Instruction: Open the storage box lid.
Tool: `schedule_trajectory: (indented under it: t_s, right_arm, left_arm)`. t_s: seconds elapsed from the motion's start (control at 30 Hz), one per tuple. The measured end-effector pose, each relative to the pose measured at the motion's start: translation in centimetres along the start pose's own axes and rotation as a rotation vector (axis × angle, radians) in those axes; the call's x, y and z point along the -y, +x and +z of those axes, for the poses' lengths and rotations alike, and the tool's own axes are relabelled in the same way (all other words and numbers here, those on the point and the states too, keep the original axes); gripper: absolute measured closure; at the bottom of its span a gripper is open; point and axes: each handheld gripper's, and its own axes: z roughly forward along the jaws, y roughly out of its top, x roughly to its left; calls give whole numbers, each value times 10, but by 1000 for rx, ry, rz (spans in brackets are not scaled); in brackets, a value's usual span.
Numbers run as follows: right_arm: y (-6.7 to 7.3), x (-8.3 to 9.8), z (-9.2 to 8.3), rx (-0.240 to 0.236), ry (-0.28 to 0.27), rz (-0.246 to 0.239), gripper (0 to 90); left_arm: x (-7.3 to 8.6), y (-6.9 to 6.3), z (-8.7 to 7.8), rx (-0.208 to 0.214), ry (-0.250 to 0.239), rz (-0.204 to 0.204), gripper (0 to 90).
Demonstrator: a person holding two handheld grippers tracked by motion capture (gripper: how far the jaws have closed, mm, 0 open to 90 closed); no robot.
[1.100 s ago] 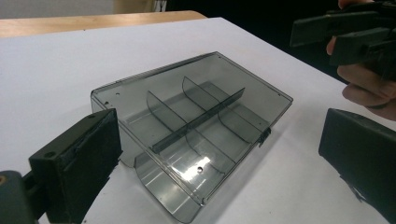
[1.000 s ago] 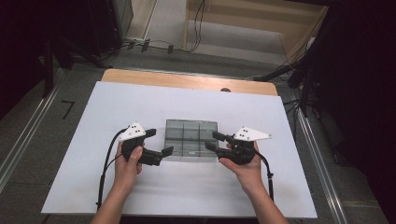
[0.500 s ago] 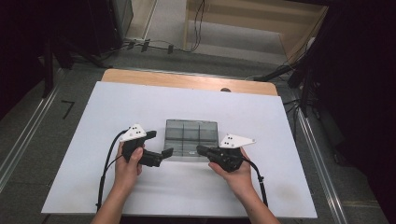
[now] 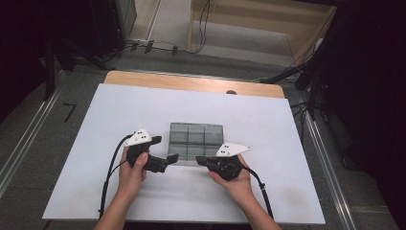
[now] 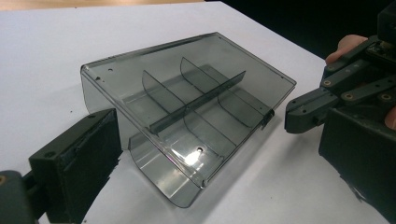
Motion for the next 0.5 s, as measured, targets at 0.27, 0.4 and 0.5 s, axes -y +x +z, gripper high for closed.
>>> schedule_trajectory:
  t_s: [0.27,0.4,0.5]
  right_arm:
    - [-1,5,8,7,32,6,874]
    - [-1,7,11,16,53,17,874]
    - [-2,8,13,22,58,15,875]
  left_arm:
    - [2,3,1,-12,2,-16,0]
    - [2,3,0,-13,-1,-19,0]
    - [2,3,0,-13,0,-18,0]
